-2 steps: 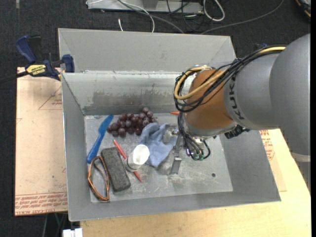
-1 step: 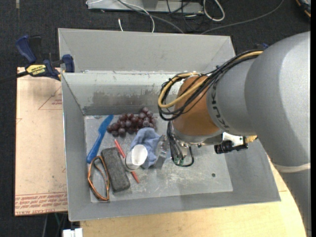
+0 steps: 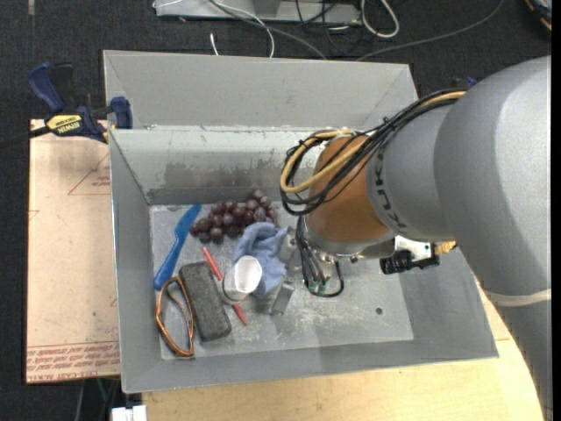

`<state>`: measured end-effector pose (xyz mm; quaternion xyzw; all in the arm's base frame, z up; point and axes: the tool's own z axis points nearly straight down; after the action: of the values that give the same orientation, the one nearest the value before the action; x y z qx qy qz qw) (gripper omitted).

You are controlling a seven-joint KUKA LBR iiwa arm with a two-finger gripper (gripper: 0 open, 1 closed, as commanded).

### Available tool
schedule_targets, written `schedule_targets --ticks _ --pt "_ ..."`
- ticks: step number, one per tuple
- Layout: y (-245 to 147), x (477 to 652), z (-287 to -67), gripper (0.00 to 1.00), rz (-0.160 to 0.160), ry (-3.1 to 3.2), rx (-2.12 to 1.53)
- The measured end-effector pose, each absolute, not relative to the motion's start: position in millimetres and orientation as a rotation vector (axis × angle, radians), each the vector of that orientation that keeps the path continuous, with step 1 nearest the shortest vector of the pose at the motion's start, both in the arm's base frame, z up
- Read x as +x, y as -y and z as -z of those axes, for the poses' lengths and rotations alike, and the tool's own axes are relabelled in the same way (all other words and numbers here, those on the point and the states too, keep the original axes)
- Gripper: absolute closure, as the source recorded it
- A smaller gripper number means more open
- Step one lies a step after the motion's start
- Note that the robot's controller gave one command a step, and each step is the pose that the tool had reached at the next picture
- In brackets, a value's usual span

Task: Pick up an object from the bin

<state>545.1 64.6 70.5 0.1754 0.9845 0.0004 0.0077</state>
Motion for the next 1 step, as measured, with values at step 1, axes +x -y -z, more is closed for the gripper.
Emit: schedule_targets --ticks 1 --pt "-64.6 545.1 -70.5 0.0 -0.001 -3.078 0.548"
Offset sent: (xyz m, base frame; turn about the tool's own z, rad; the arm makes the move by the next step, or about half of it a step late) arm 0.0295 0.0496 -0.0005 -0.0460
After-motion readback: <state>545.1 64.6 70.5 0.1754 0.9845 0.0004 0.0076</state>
